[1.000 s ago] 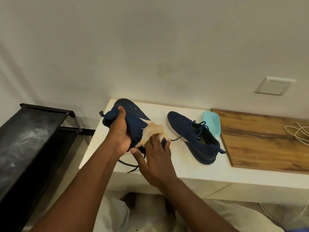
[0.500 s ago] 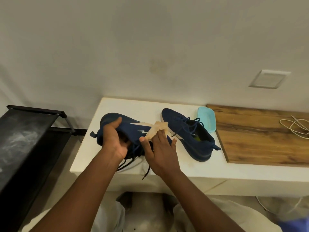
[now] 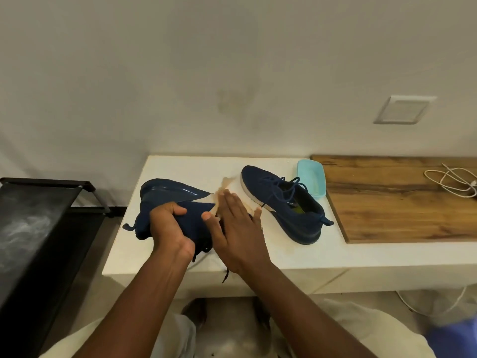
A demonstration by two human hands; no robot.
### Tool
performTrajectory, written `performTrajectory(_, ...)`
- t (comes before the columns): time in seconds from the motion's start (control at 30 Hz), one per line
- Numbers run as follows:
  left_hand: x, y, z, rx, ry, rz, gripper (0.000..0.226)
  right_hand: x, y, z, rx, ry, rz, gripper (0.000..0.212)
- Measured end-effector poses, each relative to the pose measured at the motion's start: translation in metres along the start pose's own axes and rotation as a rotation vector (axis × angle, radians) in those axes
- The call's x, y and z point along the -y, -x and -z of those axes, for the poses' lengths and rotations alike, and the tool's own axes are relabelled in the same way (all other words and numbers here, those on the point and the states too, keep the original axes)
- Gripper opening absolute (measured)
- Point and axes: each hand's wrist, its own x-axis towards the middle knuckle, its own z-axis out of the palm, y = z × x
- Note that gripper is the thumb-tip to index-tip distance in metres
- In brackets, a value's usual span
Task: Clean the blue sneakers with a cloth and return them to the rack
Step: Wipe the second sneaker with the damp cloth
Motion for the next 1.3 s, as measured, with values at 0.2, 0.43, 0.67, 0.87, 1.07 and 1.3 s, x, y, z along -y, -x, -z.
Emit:
performTrajectory(0.2,-0.001,-0.001,0.005,-0.067,0.026,-0.018,0.041,-0.018,0.007,-0.005,0.024,0.024,-0.257,0.083)
performTrajectory(0.43,0.017,0.000,0.005,0.113,-0.264,0.056,0.033,0.010,0.010,-0.017,-0.022,0.046,0.064,0.062)
performTrajectory(0.67,0.023,-0.016,0.010,0.096,-0.294,0.050,0.052,-0.016,-0.012,0.006,-0.136,-0.012,-0.033,0.023)
performTrajectory(0.87,0.025,-0.015,0.012,0.036,-0.288,0.025,0.050,-0.041,-0.026,0.027,-0.270,-0.366,-0.265,0.019)
performTrajectory(1.07,0.027,-0.004,0.006,0.007,-0.373,0.005,0.021,-0.051,-0.040,0.017,-0.226,-0.284,-0.232,0.018)
performTrajectory(1.3,0.034,-0.001,0.002,0.027,-0.377,-0.070,0.032,-0.001,-0.036,0.012,-0.107,0.153,0.138,0.042)
